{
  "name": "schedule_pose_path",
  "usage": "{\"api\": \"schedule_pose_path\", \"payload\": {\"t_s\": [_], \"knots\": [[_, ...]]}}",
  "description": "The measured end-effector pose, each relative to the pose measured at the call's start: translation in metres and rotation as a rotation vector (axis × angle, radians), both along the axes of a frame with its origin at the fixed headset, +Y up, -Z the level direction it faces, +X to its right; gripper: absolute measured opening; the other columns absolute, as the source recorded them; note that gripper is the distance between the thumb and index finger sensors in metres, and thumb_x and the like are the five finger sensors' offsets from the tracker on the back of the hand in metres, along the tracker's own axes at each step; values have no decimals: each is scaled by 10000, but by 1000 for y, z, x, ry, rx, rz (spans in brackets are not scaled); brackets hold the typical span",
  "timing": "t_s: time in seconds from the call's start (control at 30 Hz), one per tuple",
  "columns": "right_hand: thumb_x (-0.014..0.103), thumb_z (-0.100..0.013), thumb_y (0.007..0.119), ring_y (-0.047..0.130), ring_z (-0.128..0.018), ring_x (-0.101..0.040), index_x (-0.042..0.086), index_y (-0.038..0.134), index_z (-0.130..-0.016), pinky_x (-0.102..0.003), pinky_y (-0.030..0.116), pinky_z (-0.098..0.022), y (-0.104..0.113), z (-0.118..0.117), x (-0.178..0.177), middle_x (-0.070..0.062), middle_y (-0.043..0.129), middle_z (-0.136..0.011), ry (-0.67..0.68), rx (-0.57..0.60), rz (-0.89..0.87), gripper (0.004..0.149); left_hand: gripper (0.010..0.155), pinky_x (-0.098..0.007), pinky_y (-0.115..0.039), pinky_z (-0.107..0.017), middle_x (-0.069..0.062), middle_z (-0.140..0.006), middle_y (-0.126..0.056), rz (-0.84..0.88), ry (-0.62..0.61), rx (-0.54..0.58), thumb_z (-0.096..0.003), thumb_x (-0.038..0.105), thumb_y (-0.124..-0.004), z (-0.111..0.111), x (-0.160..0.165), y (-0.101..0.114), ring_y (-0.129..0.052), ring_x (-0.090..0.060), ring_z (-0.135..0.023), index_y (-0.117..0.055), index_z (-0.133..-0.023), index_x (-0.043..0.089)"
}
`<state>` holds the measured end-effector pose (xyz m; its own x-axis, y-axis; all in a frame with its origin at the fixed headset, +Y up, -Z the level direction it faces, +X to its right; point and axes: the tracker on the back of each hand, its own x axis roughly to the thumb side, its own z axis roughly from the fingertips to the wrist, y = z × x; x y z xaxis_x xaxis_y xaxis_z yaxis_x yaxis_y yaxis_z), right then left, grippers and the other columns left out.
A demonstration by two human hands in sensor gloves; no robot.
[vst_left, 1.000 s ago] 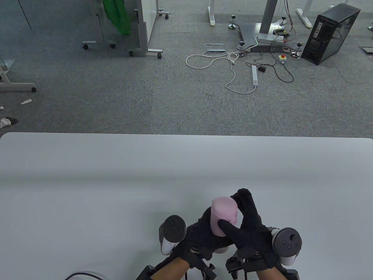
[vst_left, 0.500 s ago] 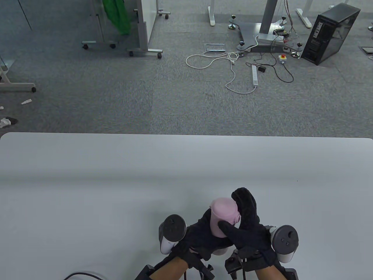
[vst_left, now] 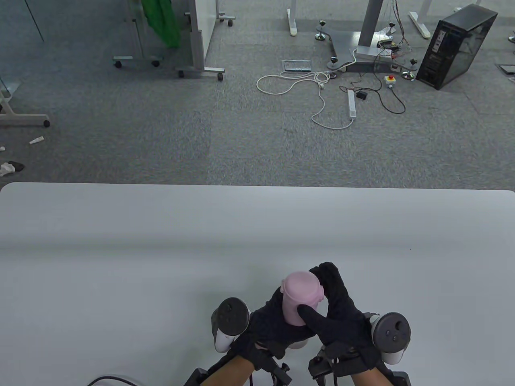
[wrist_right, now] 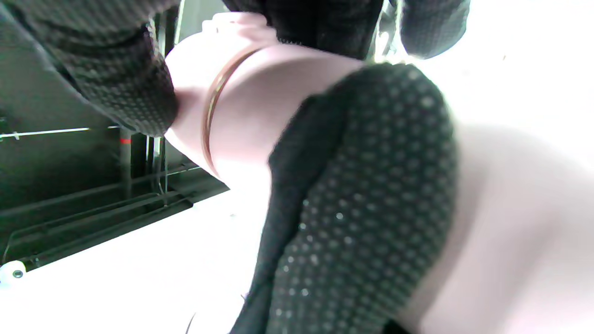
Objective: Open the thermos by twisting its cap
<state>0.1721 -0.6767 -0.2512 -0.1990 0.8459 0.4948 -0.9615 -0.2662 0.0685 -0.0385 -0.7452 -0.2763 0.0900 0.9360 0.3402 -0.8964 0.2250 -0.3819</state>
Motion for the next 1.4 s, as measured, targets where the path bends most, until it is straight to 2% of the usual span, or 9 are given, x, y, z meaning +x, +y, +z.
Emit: {"api": "schedule_pose_path", "payload": {"t_s": [0.1, 0.17, 0.5, 0.63, 0.77, 0.9, 1.1, 1.23, 1.4], "knots": [[499, -502, 948, 723, -899, -491, 96, 355, -1149, -697, 541, -686, -3, -2, 0, -231, 632, -1071, -5, -5, -1, 966, 1111, -633, -605, -650, -169, -1108, -531, -14, 9, 7, -182, 565, -994, 0, -4, 0, -614, -480, -978, -426, -1069, 212], [510, -494, 952, 673, -929, -494, 106, 320, -1153, -698, 521, -697, -3, -1, -3, -245, 548, -1093, -26, 9, 23, 999, 1111, -633, -604, -650, -170, -1107, -530, -13, 10, 12, -184, 568, -992, 0, -6, 1, -614, -479, -978, -425, -1069, 212], [551, -486, 949, 608, -933, -500, 97, 221, -1146, -689, 492, -708, 11, 15, -18, -253, 429, -1080, -117, 102, 100, 1082, 1105, -638, -601, -648, -181, -1102, -533, -10, 36, 18, -190, 573, -990, 2, -13, 12, -616, -488, -970, -443, -1067, 182], [543, -482, 951, 620, -913, -507, 87, 225, -1144, -684, 504, -699, 10, 15, -24, -263, 441, -1075, -119, 95, 118, 1083, 1109, -637, -600, -650, -176, -1104, -528, -75, 64, 97, -190, 572, -988, 3, -14, 15, -613, -483, -974, -421, -1070, 205], [509, -472, 964, 685, -890, -496, 73, 256, -1141, -681, 523, -693, 8, 13, -22, -255, 540, -1058, -149, 67, 103, 1067, 1106, -637, -602, -649, -179, -1102, -531, -71, 43, 84, -190, 575, -987, 4, -13, 13, -616, -484, -972, -438, -1067, 184], [446, -472, 999, 727, -872, -501, 70, 345, -1141, -674, 562, -683, 4, 5, -17, -265, 617, -1053, -63, -11, 22, 1008, 1107, -637, -605, -647, -184, -1099, -533, -62, 36, 55, -190, 575, -987, 3, -13, 8, -619, -489, -968, -439, -1066, 177], [472, -449, 1001, 694, -910, -507, 86, 379, -1145, -700, 541, -678, 4, -2, -13, -250, 616, -1071, 36, -16, -52, 1010, 1108, -642, -601, -648, -184, -1100, -538, -23, -20, 42, -186, 570, -991, 1, -12, 13, -620, -491, -968, -447, -1067, 177], [469, -441, 1008, 704, -907, -505, 93, 398, -1143, -704, 537, -681, 3, -2, -13, -260, 630, -1065, 32, -20, -62, 1003, 1110, -646, -597, -651, -182, -1104, -540, -12, -64, 18, -184, 564, -996, -2, -13, 11, -619, -489, -973, -437, -1073, 201], [452, -436, 1021, 686, -924, -500, 166, 393, -1155, -718, 515, -683, 7, -4, -17, -244, 620, -1085, 37, -6, -75, 996, 1104, -648, -594, -653, -173, -1109, -535, 21, -51, 33, -186, 565, -994, -3, -14, 12, -614, -484, -979, -449, -1071, 190]]}}
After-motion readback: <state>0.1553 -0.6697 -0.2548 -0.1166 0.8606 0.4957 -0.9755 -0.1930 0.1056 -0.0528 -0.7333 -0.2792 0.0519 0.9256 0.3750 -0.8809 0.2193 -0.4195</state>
